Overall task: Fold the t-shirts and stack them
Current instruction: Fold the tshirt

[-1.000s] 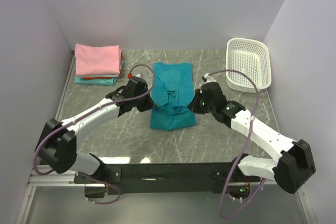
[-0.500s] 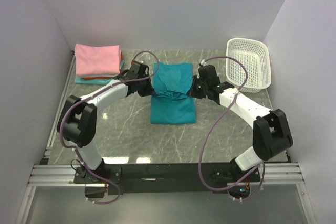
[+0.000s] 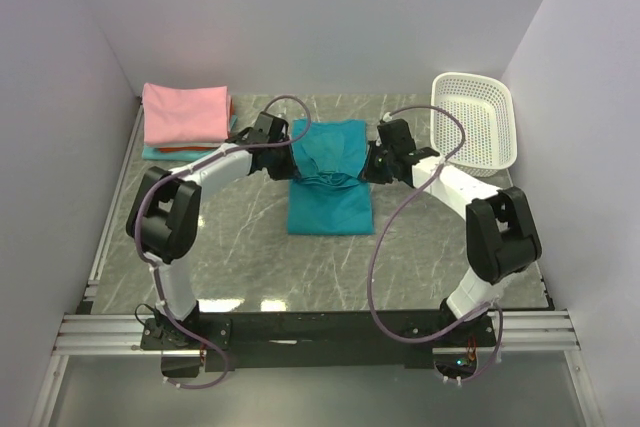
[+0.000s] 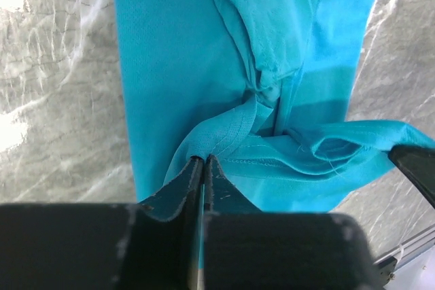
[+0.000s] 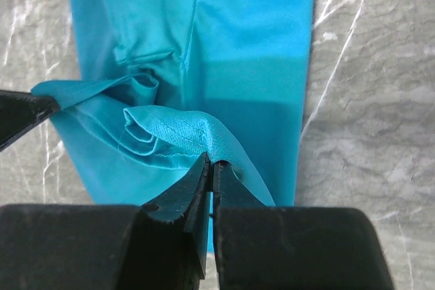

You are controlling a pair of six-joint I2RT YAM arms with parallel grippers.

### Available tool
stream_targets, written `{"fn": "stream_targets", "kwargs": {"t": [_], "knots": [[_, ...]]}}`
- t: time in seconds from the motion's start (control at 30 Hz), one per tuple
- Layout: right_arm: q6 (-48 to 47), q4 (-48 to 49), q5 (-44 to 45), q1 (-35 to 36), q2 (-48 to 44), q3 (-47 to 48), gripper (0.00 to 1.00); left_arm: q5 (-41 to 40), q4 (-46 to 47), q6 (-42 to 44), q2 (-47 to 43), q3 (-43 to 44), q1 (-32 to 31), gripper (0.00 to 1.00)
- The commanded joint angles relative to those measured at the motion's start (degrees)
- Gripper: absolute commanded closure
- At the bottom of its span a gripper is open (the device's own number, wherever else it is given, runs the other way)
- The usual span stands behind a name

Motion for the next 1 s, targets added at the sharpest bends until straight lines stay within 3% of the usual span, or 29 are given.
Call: {"fn": "stream_targets", "kwargs": {"t": [0.0,0.13,0.23,0.27,0.3,0.4,0.47,0.83,0.97], "knots": [[-0.6,1.3,-0.3,-1.1,1.9,3.5,1.0,1.0,1.1,1.7,1.0,2.5,0.9,0.92],[0.1,0.7,-0.3,-2.2,5.0,5.5,0.95,2.9,1.5,2.6,2.4,3.7,1.5,0.77],[0.2,-0.6,-0.2,-2.5,6.1,7.3,0.7,3.5,1.0,3.2,3.5,5.5,1.7,0.61],[-0.1,-1.0,-0.4,-2.5,6.1,8.1,0.56,3.8,0.8,3.2,3.5,6.0,1.8,0.54],[-0.4,-1.7,-0.4,-2.5,6.0,8.5,0.51,3.9,0.7,3.3,3.3,6.5,1.8,0.33],[-0.5,-1.9,-0.7,-2.5,3.9,7.4,0.33,3.8,1.4,3.3,0.5,4.7,1.8,0.01],[-0.4,-1.6,-0.5,-2.4,0.9,4.8,0.24,3.3,2.2,2.9,-2.8,2.9,1.8,0.0],[2.0,2.2,-5.7,-1.5,-15.6,-15.0,0.2,3.3,7.0,-3.4,-20.6,-22.3,-0.1,0.01],[3.9,4.0,-6.7,-1.2,-20.0,-22.6,0.14,4.3,10.0,-6.1,-24.2,-31.7,-2.5,0.01]]}}
